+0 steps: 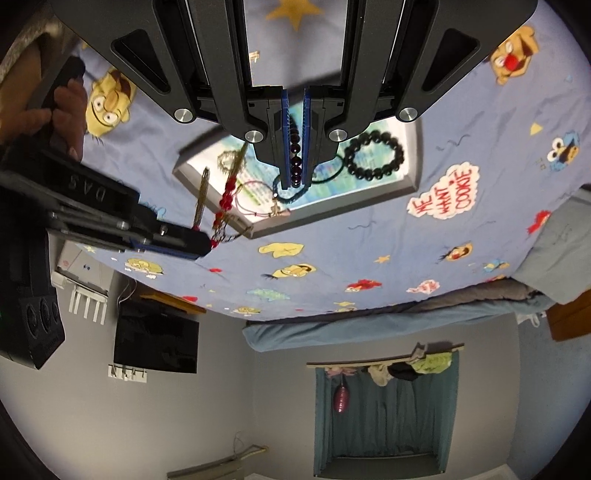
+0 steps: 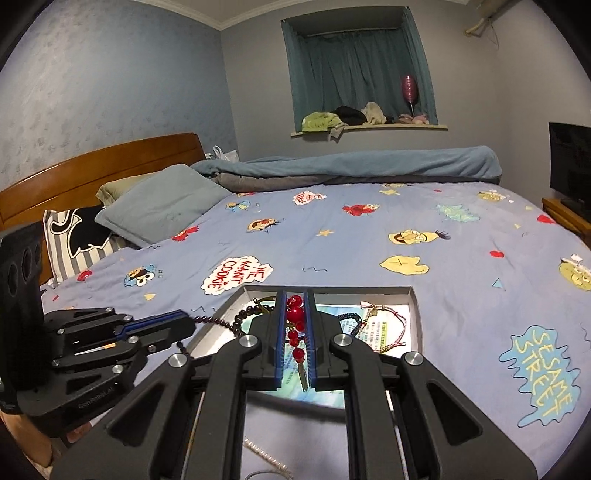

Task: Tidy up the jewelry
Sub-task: 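Carry dark red bracelet and red-bead gold chain into the tray and open both tools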

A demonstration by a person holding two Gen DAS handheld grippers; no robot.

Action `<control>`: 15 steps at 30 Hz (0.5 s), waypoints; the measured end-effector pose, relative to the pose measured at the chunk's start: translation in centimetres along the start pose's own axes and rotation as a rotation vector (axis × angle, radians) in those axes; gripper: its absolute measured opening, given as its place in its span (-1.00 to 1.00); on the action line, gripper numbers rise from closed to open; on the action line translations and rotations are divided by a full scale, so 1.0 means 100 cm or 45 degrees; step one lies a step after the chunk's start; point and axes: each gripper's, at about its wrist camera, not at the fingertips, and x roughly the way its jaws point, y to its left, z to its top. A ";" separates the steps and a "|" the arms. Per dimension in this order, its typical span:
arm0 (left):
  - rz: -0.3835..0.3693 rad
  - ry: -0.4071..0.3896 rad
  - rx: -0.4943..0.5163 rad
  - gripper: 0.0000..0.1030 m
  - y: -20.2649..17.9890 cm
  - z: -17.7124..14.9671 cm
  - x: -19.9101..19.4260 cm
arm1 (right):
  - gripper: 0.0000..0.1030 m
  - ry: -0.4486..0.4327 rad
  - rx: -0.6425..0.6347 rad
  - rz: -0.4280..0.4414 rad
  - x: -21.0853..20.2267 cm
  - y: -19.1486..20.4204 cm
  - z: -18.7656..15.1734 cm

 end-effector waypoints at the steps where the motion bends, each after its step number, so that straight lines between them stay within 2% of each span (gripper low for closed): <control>1: -0.009 0.006 -0.010 -0.88 0.000 0.001 0.007 | -0.82 0.006 0.001 -0.001 0.003 -0.001 0.000; 5: -0.047 0.036 -0.046 -0.88 0.003 -0.004 0.030 | -0.82 0.046 0.032 0.018 0.024 -0.011 -0.006; 10: -0.136 0.118 -0.156 -0.88 0.020 -0.021 0.060 | -0.82 0.127 0.086 0.072 0.047 -0.020 -0.018; 15: -0.122 0.181 -0.182 -0.88 0.030 -0.035 0.079 | -0.82 0.209 0.091 0.040 0.071 -0.026 -0.034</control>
